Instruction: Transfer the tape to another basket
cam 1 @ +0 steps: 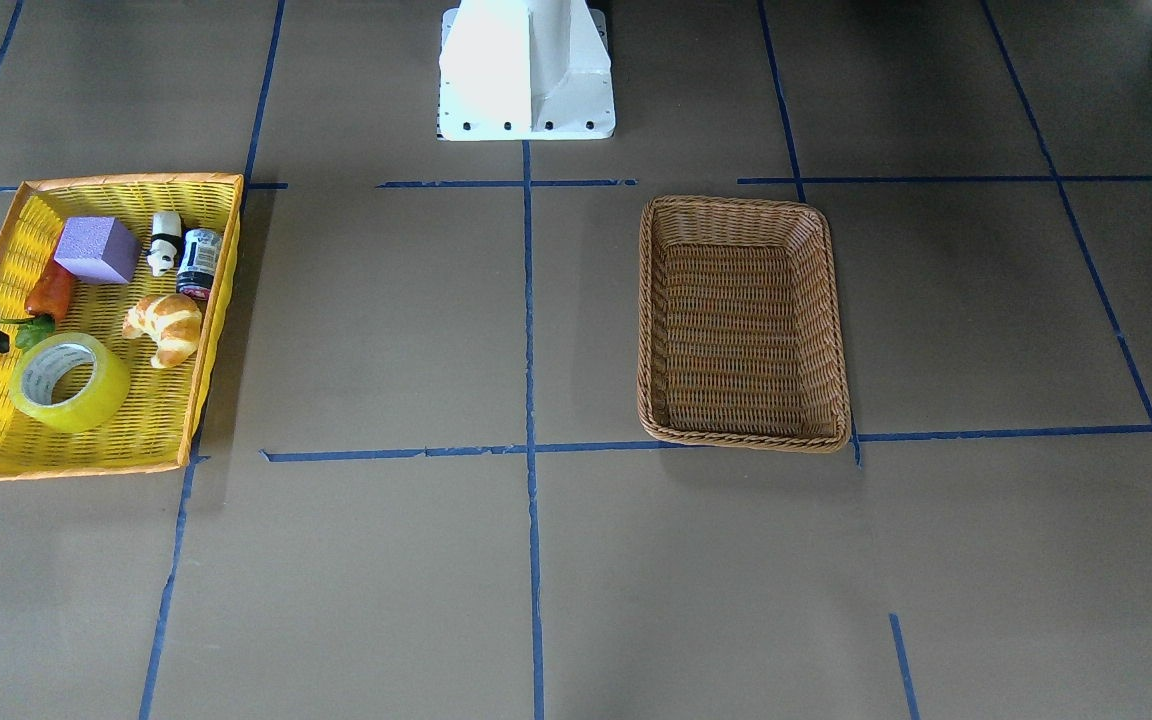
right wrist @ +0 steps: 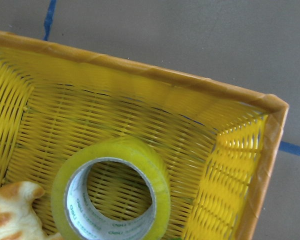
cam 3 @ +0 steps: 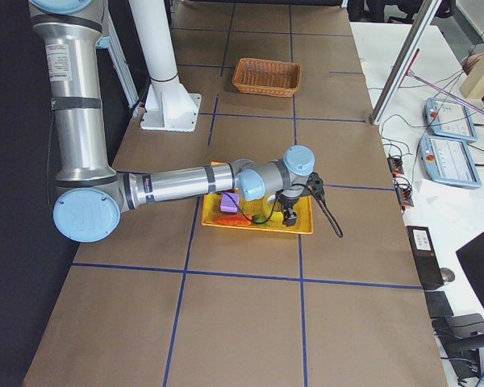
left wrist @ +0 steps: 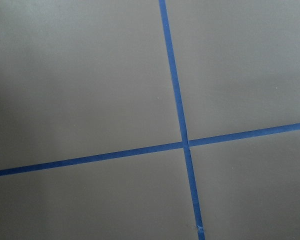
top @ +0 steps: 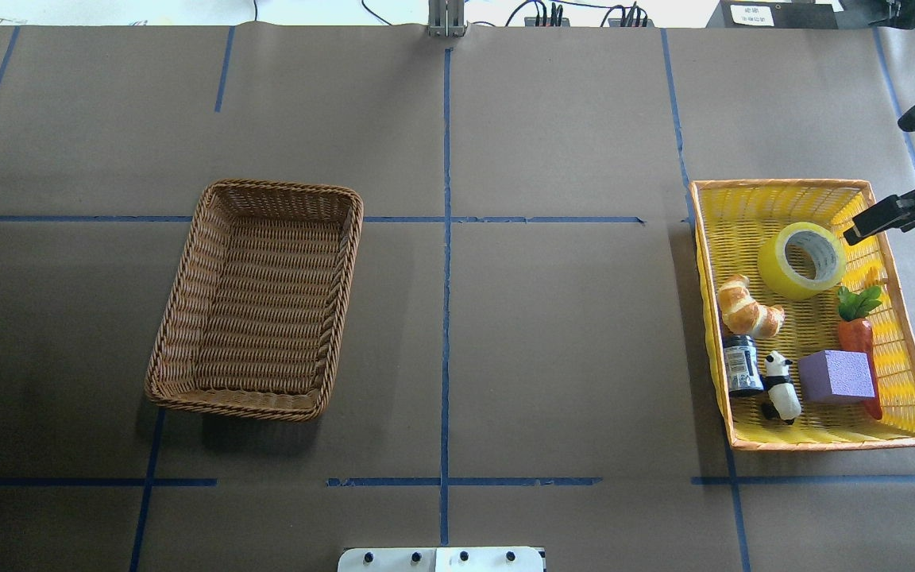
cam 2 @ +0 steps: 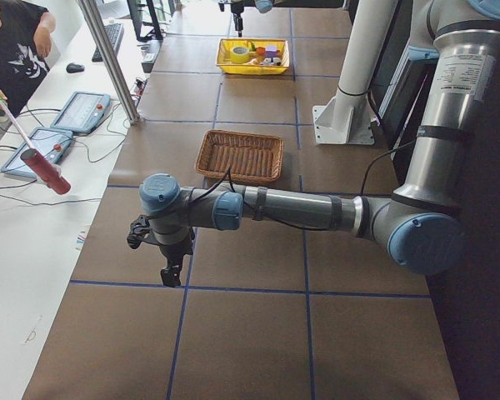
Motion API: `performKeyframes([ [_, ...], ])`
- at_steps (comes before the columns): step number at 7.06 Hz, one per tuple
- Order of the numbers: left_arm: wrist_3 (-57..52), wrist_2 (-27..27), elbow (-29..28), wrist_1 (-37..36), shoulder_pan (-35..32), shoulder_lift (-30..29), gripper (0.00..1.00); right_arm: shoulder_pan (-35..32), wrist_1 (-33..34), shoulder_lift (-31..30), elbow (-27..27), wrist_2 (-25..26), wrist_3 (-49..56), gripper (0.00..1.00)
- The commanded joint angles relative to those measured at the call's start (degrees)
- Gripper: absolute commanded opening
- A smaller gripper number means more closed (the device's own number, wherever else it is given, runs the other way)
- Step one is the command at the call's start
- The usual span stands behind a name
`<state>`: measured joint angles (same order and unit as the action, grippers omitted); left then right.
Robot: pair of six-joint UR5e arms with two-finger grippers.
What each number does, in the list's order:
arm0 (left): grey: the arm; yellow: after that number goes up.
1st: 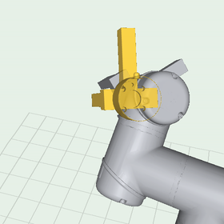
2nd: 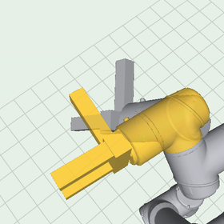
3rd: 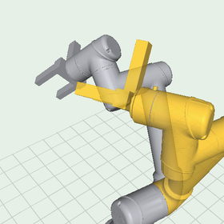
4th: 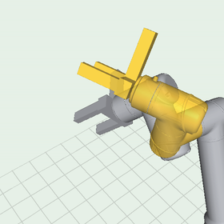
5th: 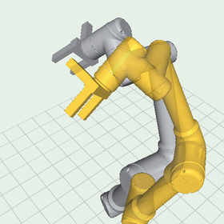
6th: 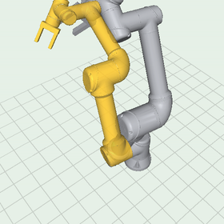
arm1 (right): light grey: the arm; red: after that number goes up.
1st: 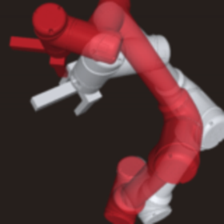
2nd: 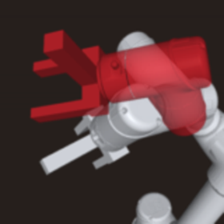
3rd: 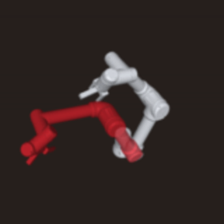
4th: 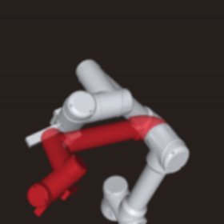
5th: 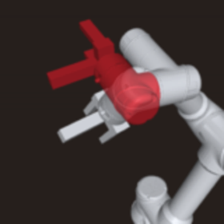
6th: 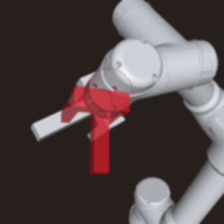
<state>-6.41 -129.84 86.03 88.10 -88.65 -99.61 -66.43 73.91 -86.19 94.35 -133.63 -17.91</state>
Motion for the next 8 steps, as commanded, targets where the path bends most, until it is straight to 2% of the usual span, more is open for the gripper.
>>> performKeyframes([
  [1, 0.17, -0.24, 0.11, 0.05, 0.05, 0.03, 1.00, 3.49, -1.31, 0.14, -0.74, 3.64, -1.34, 0.90],
  [4, 0.26, -1.20, 0.11, 0.05, -0.04, 0.03, 1.00, 5.60, -1.22, 1.72, -3.55, 4.78, -1.34, 0.87],
  [5, 0.35, -4.60, 0.11, 0.05, -0.04, 0.03, 1.00, 5.69, -1.22, 1.90, -4.17, 4.79, -1.25, 0.84],
  [8, 0.35, -5.34, 0.46, 0.05, -0.04, 0.03, 1.00, 6.05, -1.22, 1.99, -5.05, 4.79, -1.25, 0.45],
])
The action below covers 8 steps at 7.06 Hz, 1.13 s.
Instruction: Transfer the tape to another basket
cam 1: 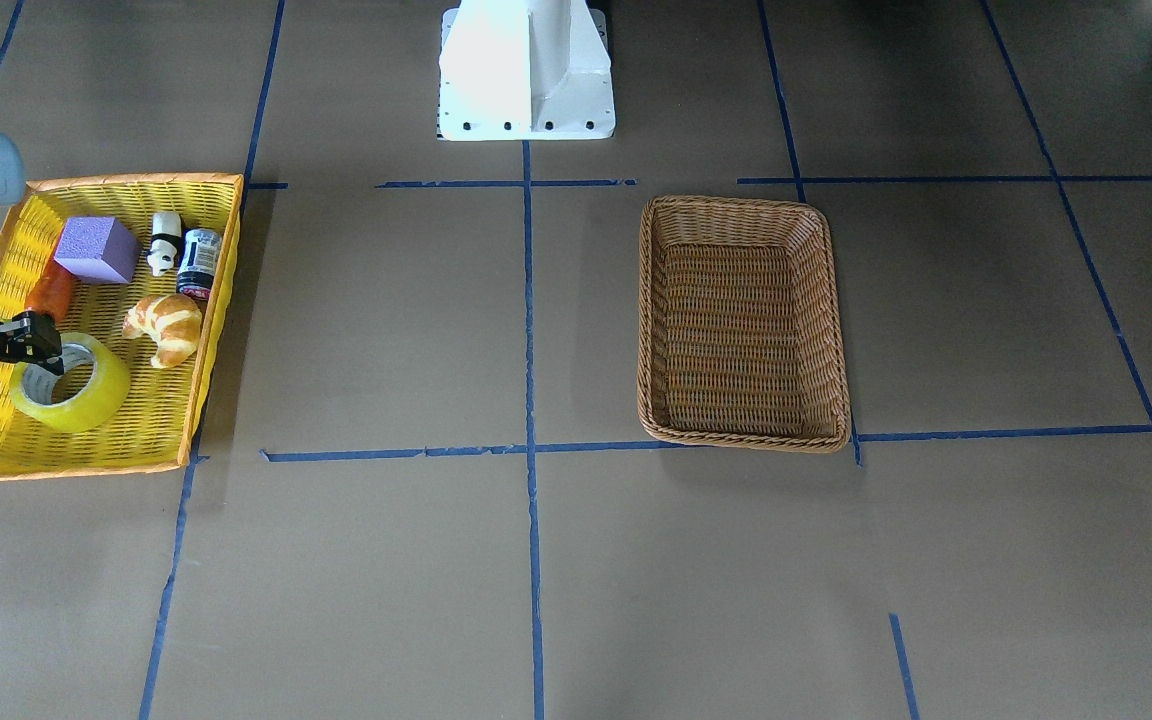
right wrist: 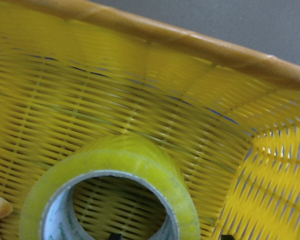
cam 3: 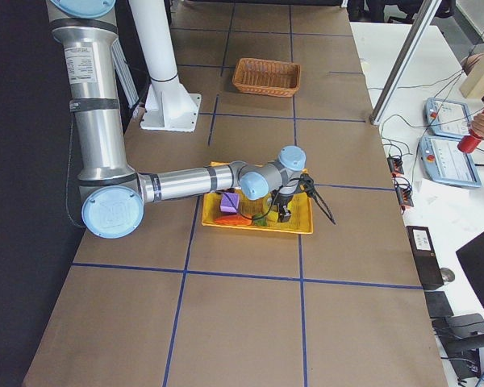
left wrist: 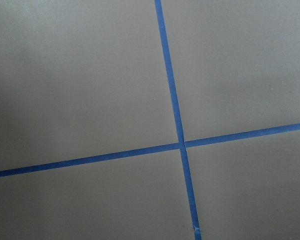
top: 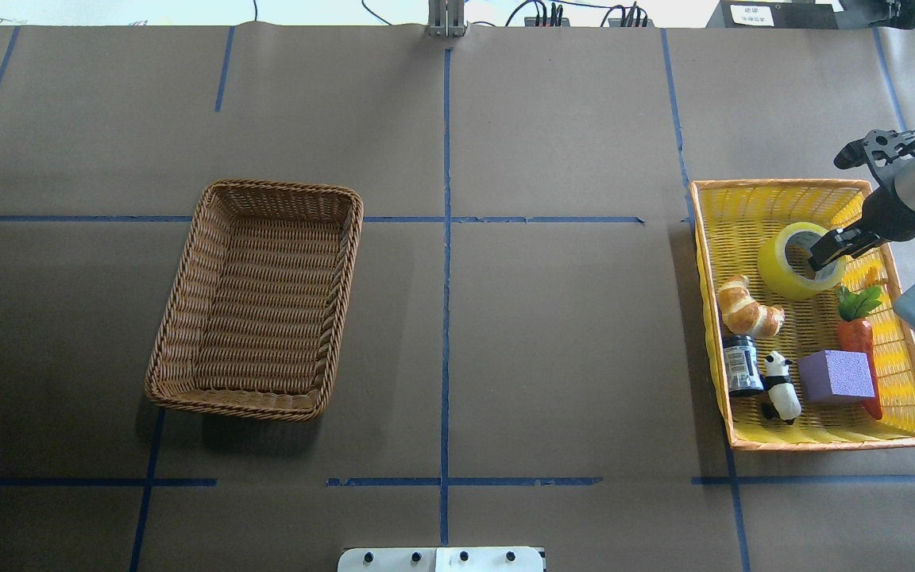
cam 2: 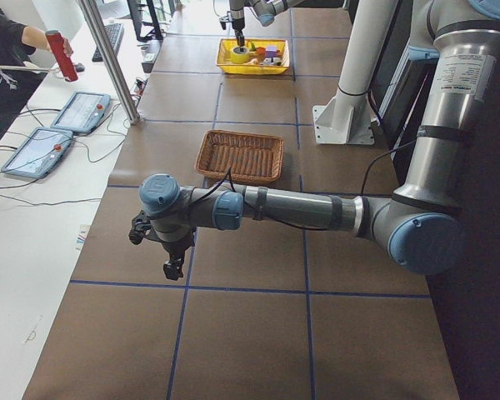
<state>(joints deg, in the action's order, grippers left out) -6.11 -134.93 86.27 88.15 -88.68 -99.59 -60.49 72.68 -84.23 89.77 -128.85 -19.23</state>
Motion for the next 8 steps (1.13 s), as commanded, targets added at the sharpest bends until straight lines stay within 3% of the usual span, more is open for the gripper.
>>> performKeyframes([
  [1, 0.04, -0.33, 0.22, 0.00, 0.00, 0.01, 1.00, 0.11, 0.00, 0.30, -0.64, 0.09, -0.02, 0.24],
  [2, 0.04, -0.42, 0.22, 0.00, 0.00, -0.08, 1.00, 0.11, 0.00, 0.30, -0.99, 0.10, -0.11, 0.04],
  [3, 0.48, -0.42, 1.00, 0.00, 0.00, -0.26, 1.00, -0.15, -0.09, 0.38, 0.22, -0.25, -0.20, 0.00],
  [4, 1.09, -0.86, 2.84, -0.09, 0.00, -0.26, 1.00, -2.77, 0.61, 0.39, 5.54, -2.43, -1.07, 0.00],
  [6, 21.54, -14.34, 12.29, 0.09, 0.26, -0.69, 1.00, -3.76, 0.09, 1.87, 14.16, -7.27, -16.62, 0.00],
  [8, 41.34, -14.92, 20.75, 5.76, 6.55, -1.05, 1.00, 2.44, -5.84, 5.11, 21.13, -8.87, -41.64, 0.00],
])
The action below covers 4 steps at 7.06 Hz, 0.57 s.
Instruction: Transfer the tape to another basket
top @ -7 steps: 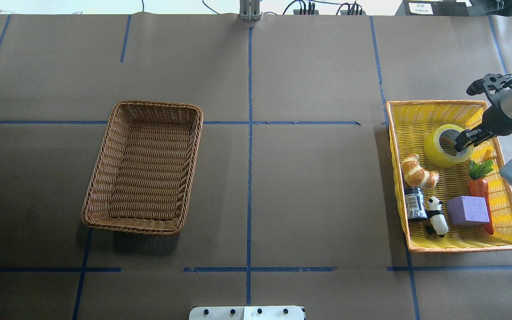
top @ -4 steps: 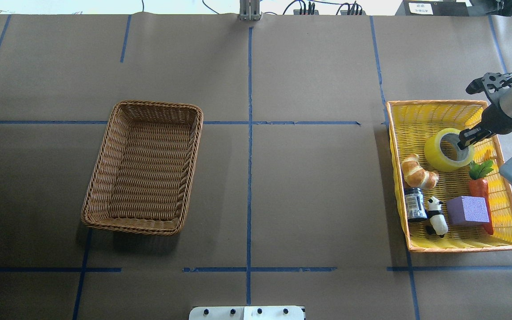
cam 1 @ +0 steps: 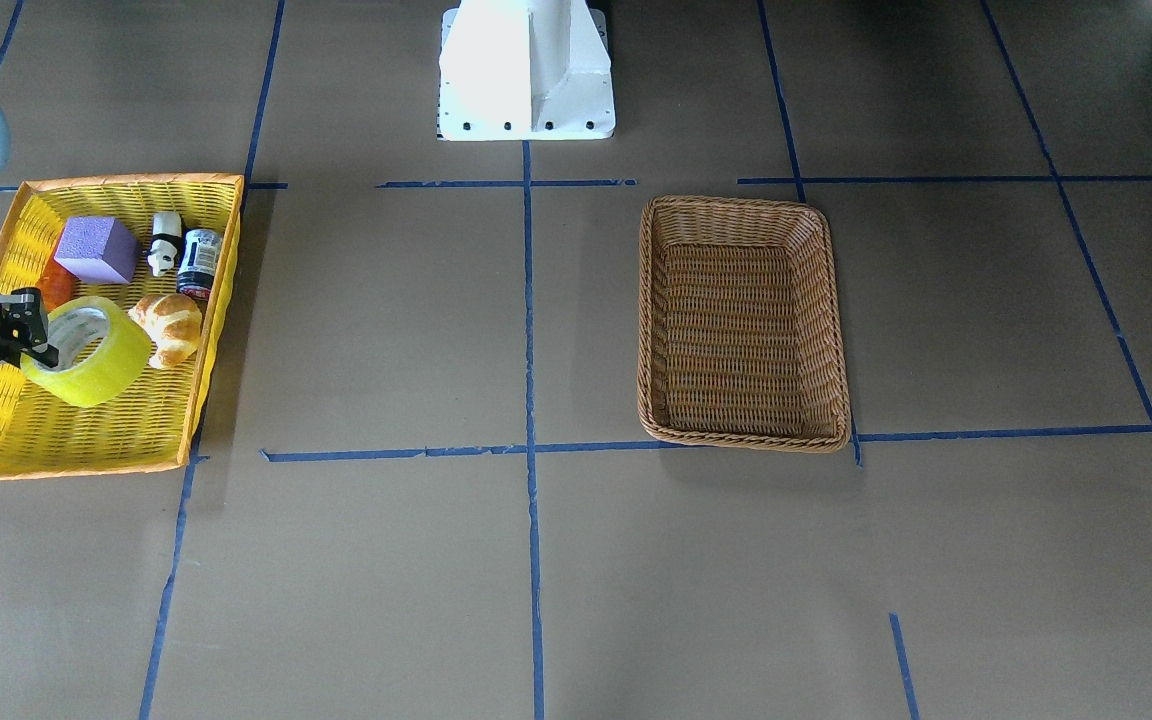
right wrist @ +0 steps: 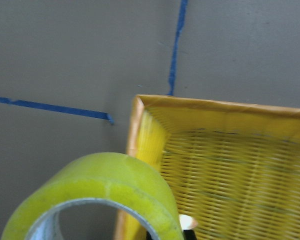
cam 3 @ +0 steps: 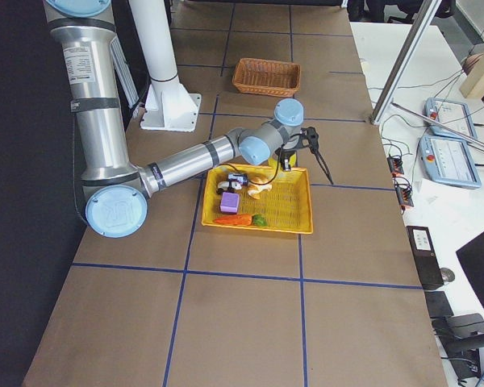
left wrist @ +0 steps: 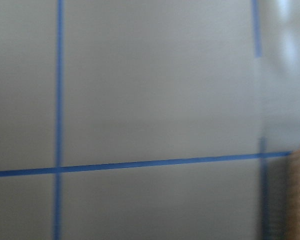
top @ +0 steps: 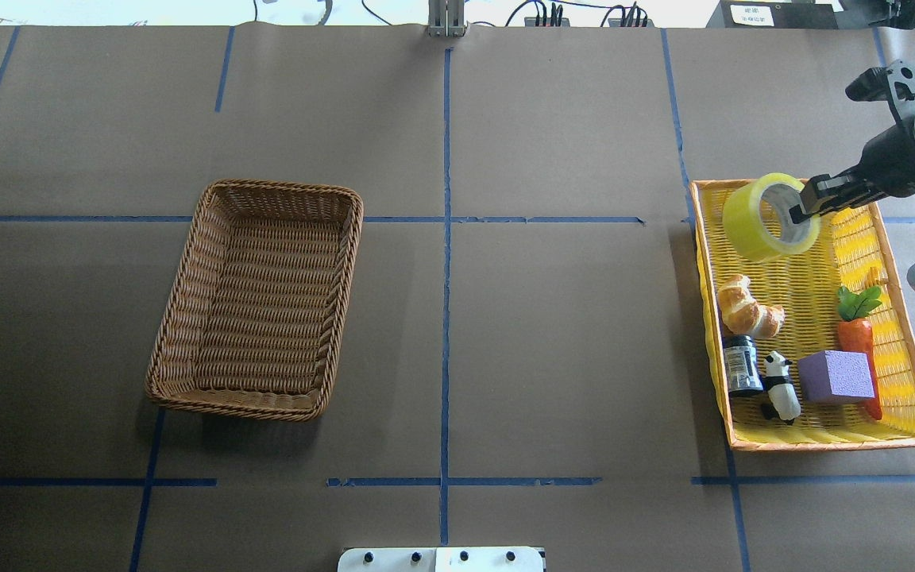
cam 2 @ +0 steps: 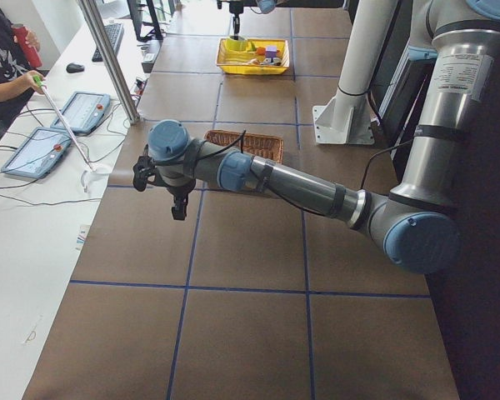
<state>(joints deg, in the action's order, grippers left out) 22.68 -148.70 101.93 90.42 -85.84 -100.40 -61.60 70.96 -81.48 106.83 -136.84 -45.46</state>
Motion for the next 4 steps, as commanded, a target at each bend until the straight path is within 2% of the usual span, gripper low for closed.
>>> performKeyframes([
  [1, 25.36, -1.07, 7.12, 10.33, 8.19, -2.33, 1.00, 8.29, -14.08, 4.55, 4.35, -0.10, -29.72, 0.00],
  [3, 50.60, -0.28, 6.70, 27.97, 17.42, -7.86, 1.00, 11.58, -31.33, 4.66, 4.53, 1.48, -46.76, 0.00],
  [4, 59.58, 2.51, 6.79, 33.80, 20.51, -11.10, 1.00, 12.98, -36.89, 5.70, 4.53, 2.36, -53.00, 0.00],
])
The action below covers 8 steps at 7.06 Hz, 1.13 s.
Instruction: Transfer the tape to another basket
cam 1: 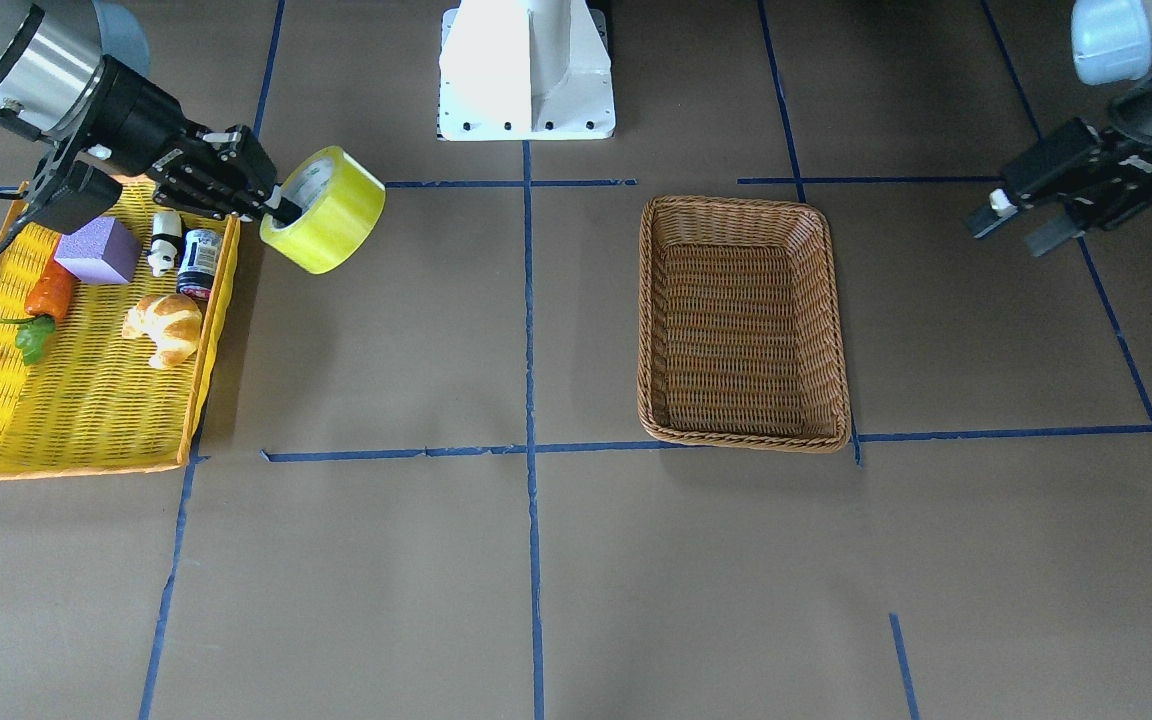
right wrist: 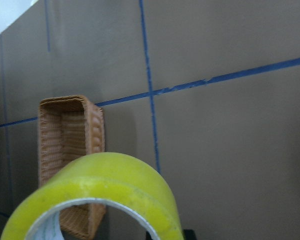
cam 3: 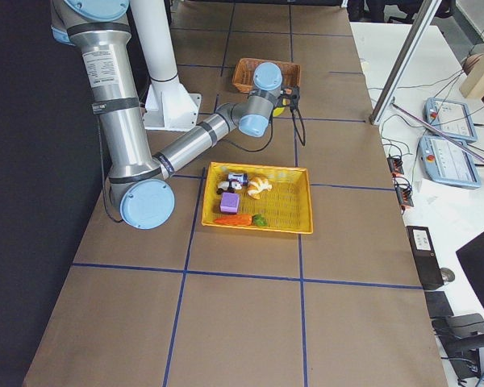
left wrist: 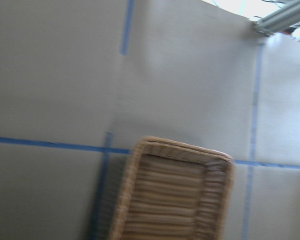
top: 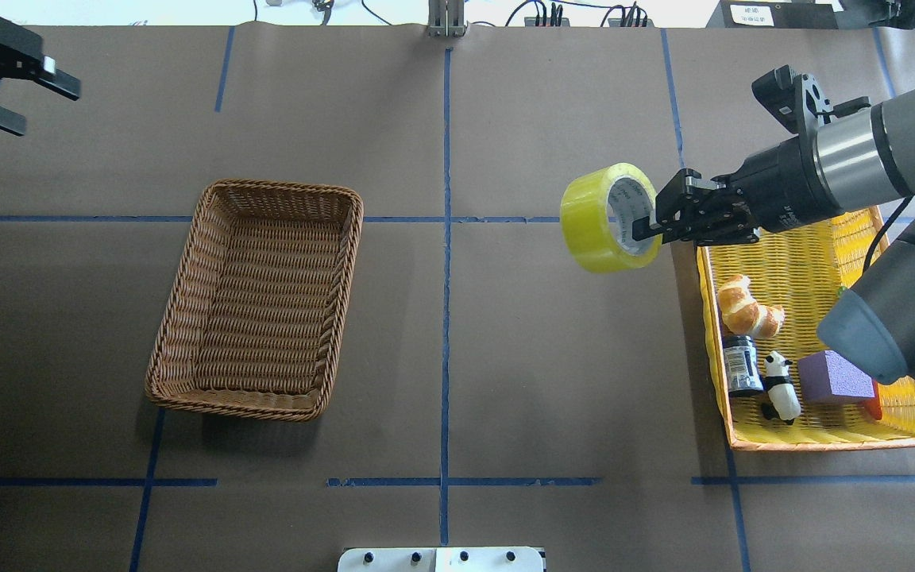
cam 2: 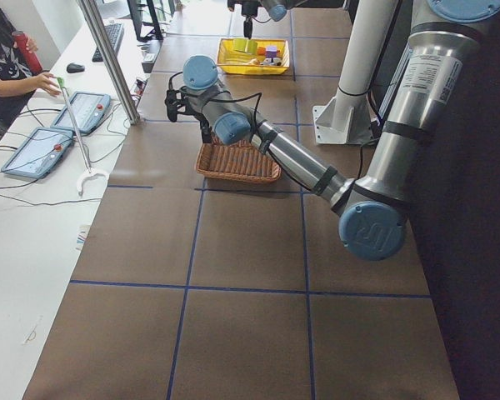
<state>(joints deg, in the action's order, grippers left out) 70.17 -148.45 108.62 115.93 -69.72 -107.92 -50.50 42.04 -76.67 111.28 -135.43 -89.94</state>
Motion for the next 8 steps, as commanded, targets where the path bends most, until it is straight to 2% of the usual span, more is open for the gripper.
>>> performKeyframes([
  [1, 20.10, 5.59, 1.49, 13.14, 8.68, -5.09, 1.00, 3.12, -13.25, 1.51, 0.07, 1.22, -13.98, 0.00],
  [2, 28.97, 10.41, 1.59, 20.58, 12.11, -6.85, 1.00, 4.00, -20.52, 1.52, -0.27, 1.48, -17.34, 0.01],
  [4, 53.47, 28.82, 1.68, 41.73, 23.61, -9.15, 1.00, 6.89, -30.74, 1.61, -0.97, 4.90, -22.64, 0.00],
  [5, 59.15, 35.44, 2.03, 49.06, 28.19, -9.06, 1.00, 7.78, -35.58, 1.78, -0.98, 6.30, -26.39, 0.00],
  [6, 62.07, 38.38, 2.73, 51.39, 30.58, -9.06, 1.00, 9.96, -39.19, 1.87, -0.98, 10.58, -28.95, 0.00],
  [8, 61.84, 40.76, 2.21, 56.92, 34.01, -9.58, 1.00, 10.86, -44.47, 1.87, -0.98, 13.08, -32.29, 0.00],
])
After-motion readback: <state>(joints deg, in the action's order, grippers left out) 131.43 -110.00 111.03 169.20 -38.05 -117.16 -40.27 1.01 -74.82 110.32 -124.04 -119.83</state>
